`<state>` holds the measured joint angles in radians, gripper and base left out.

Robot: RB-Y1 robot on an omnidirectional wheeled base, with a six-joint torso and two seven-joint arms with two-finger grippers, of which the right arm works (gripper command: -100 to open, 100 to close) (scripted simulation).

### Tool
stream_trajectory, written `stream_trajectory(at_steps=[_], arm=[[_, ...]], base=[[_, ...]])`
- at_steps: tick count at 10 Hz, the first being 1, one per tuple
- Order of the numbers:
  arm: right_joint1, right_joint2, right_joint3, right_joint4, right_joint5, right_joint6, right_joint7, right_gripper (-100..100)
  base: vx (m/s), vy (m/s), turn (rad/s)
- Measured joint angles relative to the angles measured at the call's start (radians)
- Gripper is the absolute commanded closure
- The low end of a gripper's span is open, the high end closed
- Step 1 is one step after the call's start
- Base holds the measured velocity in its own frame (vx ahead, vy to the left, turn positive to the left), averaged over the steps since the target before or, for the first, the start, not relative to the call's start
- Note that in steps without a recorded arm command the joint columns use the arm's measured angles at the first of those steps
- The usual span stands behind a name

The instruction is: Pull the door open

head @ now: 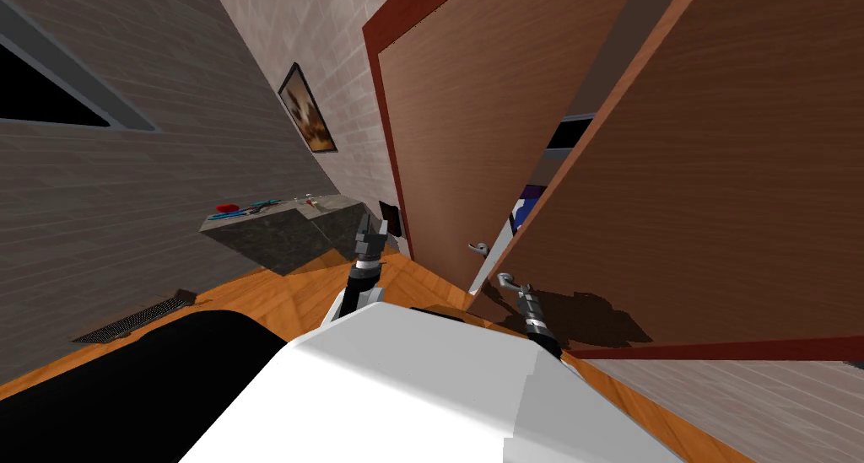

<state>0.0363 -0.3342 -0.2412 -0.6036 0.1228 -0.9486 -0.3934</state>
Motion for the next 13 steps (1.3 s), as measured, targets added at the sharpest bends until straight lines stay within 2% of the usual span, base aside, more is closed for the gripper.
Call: stream_trajectory(at_steps=[2, 3, 6, 7, 9, 10, 11, 13], arm=[[0.012, -0.017, 0.002, -0.002, 0.008, -0.022, -0.016, 100], [0.017, -0.025, 0.007, 0.008, 0.014, -0.042, -0.027, 100], [0.056, -0.033, 0.024, -0.005, 0.033, -0.073, -0.054, 100], [0.06, -0.037, 0.027, 0.004, 0.037, -0.085, -0.059, 100], [0.064, -0.053, 0.035, 0.023, 0.046, -0.123, -0.078, 100], [0.077, -0.057, 0.04, 0.016, 0.052, -0.139, -0.088, 100], [0.08, -0.057, 0.041, 0.017, 0.053, -0.142, -0.089, 100], [0.094, -0.07, 0.037, 0.018, 0.058, -0.163, -0.098, 100]], base=[[-0.203, -0.043, 0.149], [-0.203, -0.048, 0.127], [-0.137, -0.032, 0.068], [-0.116, -0.035, 0.098], [-0.154, -0.056, 0.138], [-0.066, -0.037, 0.015], [-0.118, -0.02, 0.127], [-0.226, -0.038, 0.172]])
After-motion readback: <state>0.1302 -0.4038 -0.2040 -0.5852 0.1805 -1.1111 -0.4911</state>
